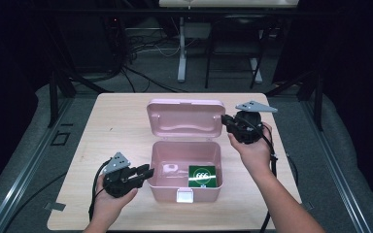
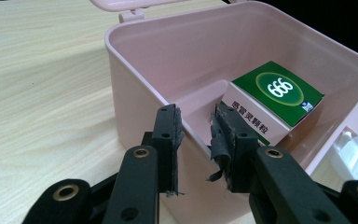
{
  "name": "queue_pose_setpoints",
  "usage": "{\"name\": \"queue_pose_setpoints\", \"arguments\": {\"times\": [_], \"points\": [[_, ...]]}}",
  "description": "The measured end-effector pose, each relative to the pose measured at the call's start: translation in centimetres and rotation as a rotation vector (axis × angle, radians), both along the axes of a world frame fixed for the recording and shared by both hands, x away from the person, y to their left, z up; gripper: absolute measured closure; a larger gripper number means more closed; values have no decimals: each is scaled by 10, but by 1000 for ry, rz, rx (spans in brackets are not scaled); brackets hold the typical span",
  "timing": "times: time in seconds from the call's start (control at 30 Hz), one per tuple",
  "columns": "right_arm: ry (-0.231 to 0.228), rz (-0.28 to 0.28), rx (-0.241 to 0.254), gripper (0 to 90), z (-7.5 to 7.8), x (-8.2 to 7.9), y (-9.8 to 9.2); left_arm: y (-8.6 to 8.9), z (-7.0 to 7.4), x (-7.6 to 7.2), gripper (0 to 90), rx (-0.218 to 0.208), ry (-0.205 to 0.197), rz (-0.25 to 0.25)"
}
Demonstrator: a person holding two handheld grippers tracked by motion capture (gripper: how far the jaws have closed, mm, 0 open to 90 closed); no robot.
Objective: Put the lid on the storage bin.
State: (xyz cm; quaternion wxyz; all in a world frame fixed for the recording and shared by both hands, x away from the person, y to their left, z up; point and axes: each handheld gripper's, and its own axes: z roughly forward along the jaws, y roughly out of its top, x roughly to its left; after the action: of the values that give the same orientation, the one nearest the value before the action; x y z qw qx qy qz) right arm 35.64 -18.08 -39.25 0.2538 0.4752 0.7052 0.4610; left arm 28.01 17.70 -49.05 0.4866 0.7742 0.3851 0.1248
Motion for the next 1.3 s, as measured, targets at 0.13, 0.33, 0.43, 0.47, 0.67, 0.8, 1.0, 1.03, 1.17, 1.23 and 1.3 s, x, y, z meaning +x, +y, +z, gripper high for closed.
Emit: {"name": "queue_pose_setpoints", "arguments": {"times": [0.13,0.33,0.43,0.47,0.67,0.8,1.0,1.03,1.17,1.23,1.3], "points": [[-11,3,-7,869,-2,-7,-1,0,0,0,709,0,0,1],[-35,8,8,865,-6,-15,-2,0,0,0,709,3,0,2],[-34,9,-11,865,-5,-20,-1,0,0,-1,709,3,-1,1],[-42,8,-9,864,-6,-21,-1,0,0,0,709,3,-1,1],[-46,12,15,858,-11,-31,-3,1,0,0,708,4,2,3],[-56,12,0,858,-11,-34,-2,1,0,0,709,2,4,5],[-59,16,24,855,-16,-40,-4,1,1,0,712,-1,6,6],[-58,16,32,854,-16,-40,-5,1,1,0,714,0,7,6],[-50,23,52,857,-19,-45,-7,1,3,1,728,11,0,5],[-50,24,58,859,-20,-47,-7,1,4,1,728,8,-1,10],[-52,28,69,860,-22,-48,-8,1,6,2,719,8,-9,11]]}}
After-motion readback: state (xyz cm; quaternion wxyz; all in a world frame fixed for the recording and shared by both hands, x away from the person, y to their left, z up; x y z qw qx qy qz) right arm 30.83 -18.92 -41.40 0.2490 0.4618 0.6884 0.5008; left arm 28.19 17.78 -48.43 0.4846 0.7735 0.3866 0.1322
